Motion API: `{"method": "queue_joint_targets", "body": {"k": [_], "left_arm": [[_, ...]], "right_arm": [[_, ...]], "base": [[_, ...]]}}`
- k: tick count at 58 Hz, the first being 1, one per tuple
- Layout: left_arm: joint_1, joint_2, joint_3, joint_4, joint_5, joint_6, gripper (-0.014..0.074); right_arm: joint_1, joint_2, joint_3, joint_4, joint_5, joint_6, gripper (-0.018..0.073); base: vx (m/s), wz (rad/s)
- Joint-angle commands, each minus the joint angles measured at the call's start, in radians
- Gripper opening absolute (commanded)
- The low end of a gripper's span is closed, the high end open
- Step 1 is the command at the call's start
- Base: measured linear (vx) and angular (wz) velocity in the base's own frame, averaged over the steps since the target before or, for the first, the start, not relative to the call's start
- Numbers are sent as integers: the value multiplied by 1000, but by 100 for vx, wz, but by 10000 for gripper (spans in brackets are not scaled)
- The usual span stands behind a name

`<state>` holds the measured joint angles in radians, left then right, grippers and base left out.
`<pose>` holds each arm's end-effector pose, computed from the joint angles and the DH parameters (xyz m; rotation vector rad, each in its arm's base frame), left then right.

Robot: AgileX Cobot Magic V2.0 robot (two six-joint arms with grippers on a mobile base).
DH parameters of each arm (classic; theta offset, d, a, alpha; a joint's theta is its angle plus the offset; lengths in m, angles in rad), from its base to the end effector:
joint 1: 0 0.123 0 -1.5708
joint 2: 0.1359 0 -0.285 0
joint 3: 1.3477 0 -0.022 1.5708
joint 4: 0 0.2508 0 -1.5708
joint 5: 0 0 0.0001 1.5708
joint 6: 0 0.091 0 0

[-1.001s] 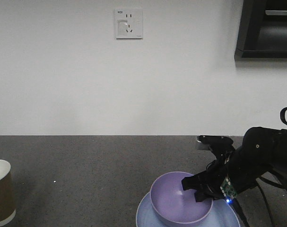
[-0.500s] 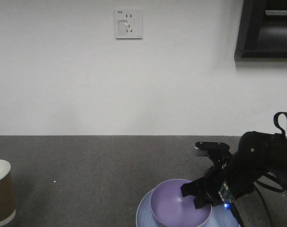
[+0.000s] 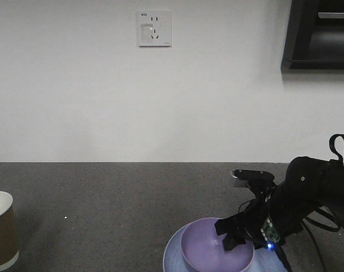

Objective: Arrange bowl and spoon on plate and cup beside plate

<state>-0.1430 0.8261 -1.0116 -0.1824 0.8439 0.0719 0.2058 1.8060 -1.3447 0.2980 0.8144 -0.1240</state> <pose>0.1455 -0.0334 0.3973 0.1794 2.1313 -0.2585 0.3678 0.0966 0.2357 -0.2284 2.7394 0.3751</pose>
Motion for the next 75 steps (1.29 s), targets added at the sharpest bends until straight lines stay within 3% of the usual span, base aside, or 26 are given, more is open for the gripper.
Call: {"method": "queue_joint_targets", "body": {"k": [1,19,39,50,65,70,75], "left_arm": [[-3,-6,-28,-20,-66,-6,0],[-3,-6,-28,-19,-66,-4,0],[-3,29,-36,-19,-13,-1,0],[-3,169,-141,-29,77,66,0],[-7,428,-364,-232,215,267,0],[-48,510,-430,-284,260,300,0],[-114,580,-487,-276,276,313,0]], "right_arm": [[-3,-51,-32,15,-29,-14,505],[-4,-92,-104,5,-1,-24,519],[-4,-299,-205,-95,115,-21,519],[-4,-429,-205,-117,141,-22,519],[-4,-501,-205,-159,140,-21,519],[-4,-501,-205,-171,143,-20,519],[-4,-501,-205,-171,142,-20,519]], "base": [[0,0],[0,0],[0,0],[0,0],[0,0],[0,0],[0,0]]}}
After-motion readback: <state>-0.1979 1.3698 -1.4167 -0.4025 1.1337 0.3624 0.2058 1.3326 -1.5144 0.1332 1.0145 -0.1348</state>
